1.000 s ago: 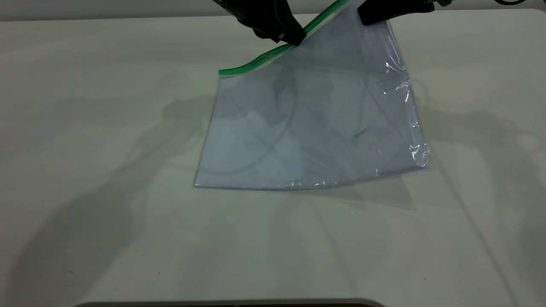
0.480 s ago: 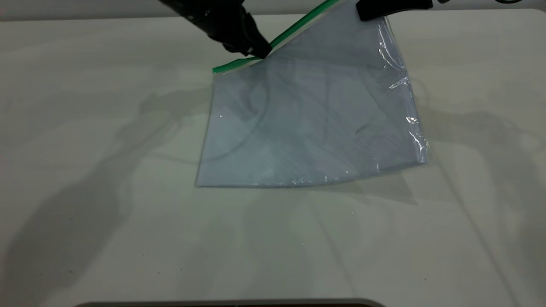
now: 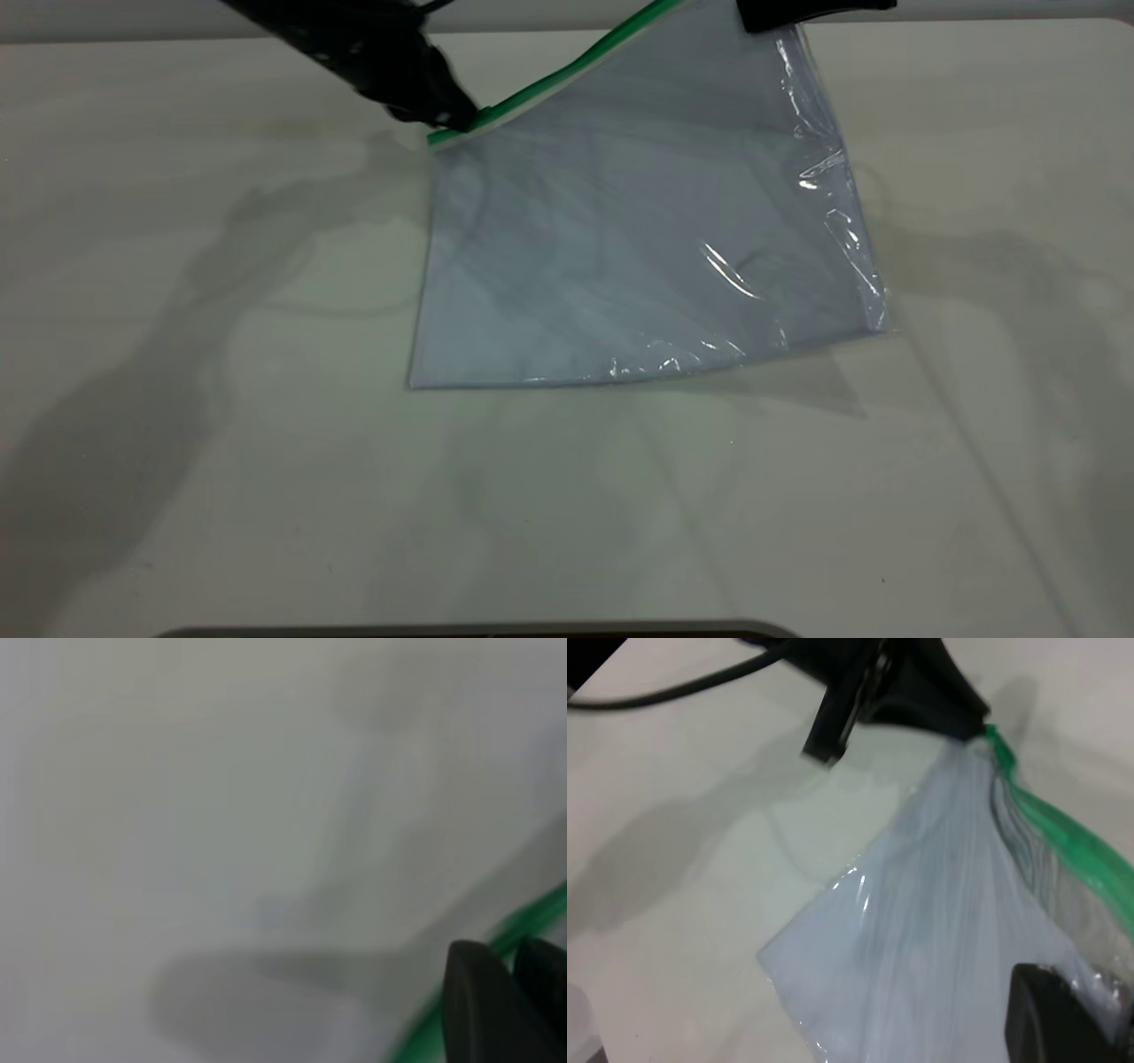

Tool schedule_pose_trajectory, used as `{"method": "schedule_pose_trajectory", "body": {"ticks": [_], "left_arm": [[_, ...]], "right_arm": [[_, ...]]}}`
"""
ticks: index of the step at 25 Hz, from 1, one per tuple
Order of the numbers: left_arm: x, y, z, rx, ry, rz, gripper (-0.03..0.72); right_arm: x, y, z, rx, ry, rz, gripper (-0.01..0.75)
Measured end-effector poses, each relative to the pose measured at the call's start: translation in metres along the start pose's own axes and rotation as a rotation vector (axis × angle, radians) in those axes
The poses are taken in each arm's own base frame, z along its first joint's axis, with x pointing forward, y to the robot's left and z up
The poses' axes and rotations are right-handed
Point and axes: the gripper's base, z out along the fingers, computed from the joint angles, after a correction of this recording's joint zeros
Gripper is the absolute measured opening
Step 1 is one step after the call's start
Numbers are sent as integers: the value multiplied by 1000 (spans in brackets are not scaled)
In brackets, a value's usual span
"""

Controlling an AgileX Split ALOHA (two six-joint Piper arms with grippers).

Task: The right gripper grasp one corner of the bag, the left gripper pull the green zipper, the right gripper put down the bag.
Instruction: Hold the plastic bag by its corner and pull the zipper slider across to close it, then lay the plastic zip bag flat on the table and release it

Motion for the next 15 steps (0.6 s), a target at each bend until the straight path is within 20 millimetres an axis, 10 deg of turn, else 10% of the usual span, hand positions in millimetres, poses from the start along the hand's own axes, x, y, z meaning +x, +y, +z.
{"method": "schedule_pose_trajectory", "body": {"ticks": [15], "left_arm": [[21,20,-8,-23,14,-45,127]], "right_arm": [[-1,-1,-3,0,-6,-7,33]]}}
